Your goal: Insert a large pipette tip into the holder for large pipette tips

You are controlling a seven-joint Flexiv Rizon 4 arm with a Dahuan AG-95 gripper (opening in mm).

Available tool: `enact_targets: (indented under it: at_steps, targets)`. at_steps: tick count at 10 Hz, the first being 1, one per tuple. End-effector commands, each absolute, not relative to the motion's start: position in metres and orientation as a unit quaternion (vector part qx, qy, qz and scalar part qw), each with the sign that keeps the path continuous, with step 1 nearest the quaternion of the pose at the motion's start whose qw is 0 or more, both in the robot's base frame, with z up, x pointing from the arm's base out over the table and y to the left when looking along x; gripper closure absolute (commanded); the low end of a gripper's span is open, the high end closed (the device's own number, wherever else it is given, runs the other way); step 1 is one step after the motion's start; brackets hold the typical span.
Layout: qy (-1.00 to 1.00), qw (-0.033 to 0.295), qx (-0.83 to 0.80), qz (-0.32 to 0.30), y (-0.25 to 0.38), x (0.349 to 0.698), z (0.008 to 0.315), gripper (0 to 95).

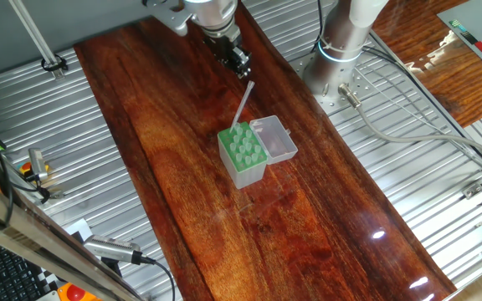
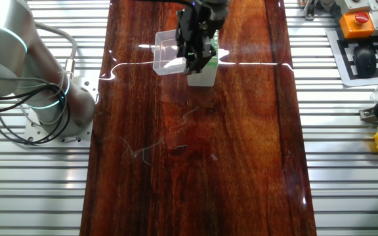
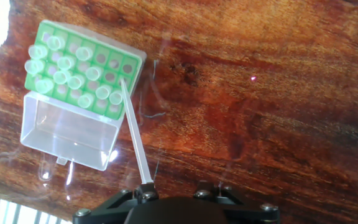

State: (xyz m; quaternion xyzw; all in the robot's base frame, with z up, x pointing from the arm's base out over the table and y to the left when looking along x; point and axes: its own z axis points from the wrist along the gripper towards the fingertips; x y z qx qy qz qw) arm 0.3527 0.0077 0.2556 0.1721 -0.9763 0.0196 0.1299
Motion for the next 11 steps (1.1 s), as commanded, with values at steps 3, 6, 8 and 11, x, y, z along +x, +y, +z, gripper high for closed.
enact_targets:
  at_steps: [3, 6, 8, 11]
  targets:
    - [-0.977, 0.125, 0.17, 0.016, 0.007, 0.35, 0.26, 57.0]
    - [-0.978, 0.118, 0.171, 0.009, 0.004, 0.35, 0.256, 57.0]
    - [-0.977, 0.118, 0.177, 0.005, 0.003, 0.35, 0.253, 57.0]
    - [-0.976, 0.116, 0.183, -0.002, 0.006, 0.35, 0.246, 57.0]
